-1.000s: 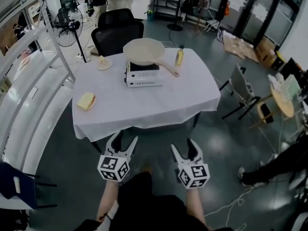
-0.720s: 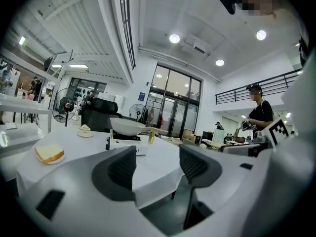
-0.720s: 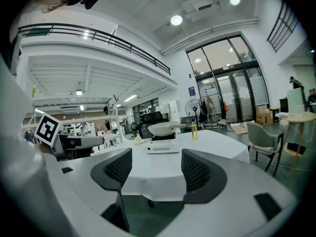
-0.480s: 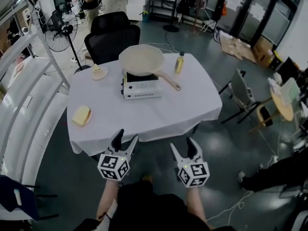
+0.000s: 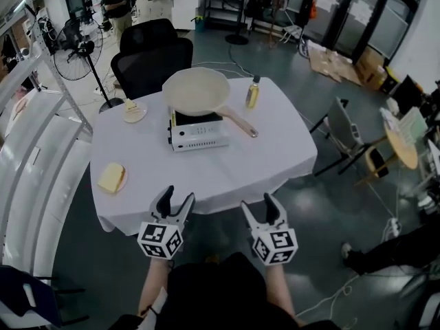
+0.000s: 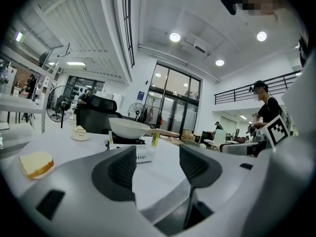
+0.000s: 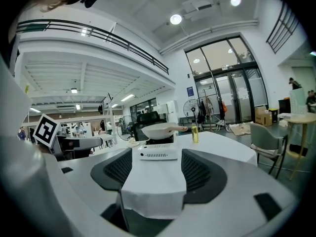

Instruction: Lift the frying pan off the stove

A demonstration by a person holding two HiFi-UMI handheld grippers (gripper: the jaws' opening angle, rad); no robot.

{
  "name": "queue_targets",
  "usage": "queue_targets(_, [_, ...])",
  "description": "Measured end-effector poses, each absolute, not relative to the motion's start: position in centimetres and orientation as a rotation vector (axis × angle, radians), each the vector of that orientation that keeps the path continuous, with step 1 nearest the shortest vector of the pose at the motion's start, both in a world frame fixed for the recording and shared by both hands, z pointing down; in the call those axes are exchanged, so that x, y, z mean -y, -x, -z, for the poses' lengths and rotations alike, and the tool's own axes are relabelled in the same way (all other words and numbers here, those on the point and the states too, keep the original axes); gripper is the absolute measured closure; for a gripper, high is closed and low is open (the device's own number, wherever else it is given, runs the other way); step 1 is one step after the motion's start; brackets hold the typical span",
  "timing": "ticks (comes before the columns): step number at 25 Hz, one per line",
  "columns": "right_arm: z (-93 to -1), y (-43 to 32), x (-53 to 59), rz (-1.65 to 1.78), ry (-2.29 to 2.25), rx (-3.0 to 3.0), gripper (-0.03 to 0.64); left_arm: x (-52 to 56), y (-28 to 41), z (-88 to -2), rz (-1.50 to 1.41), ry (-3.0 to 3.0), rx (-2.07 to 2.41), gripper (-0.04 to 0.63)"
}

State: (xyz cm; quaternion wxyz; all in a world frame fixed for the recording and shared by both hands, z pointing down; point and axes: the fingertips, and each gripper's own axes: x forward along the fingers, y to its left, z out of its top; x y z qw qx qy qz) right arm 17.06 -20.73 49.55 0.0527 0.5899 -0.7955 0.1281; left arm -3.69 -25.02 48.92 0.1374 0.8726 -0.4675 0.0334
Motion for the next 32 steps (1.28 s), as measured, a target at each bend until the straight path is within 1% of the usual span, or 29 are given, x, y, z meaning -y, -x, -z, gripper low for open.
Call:
queue_targets(10, [-51.0,-15.5,21.2,-0.445,-1.761,2.41,0.328,24.3,5.4,-51.1,-0.123,-2.463,1.357,0.334])
queue_targets(19, [-51.5,-15.3,23.4,-0.462,-1.727,2.417,0.33,26.1,5.6,-51.4,-0.107,-2.443,1.373,0.334])
queue_targets(26, [-51.3,-16.1,26.6,-0.463,-1.71,2.443,0.328,28.9,4.4,-51.7,-0.112,-2.428,1.372,0.334])
queue_targets(32, [-51.3,-18.4,30.7,-0.453,-1.712,2.438,0.328,32.6,1.9,-51.9,-0.141,-2.441,1.355,0.334])
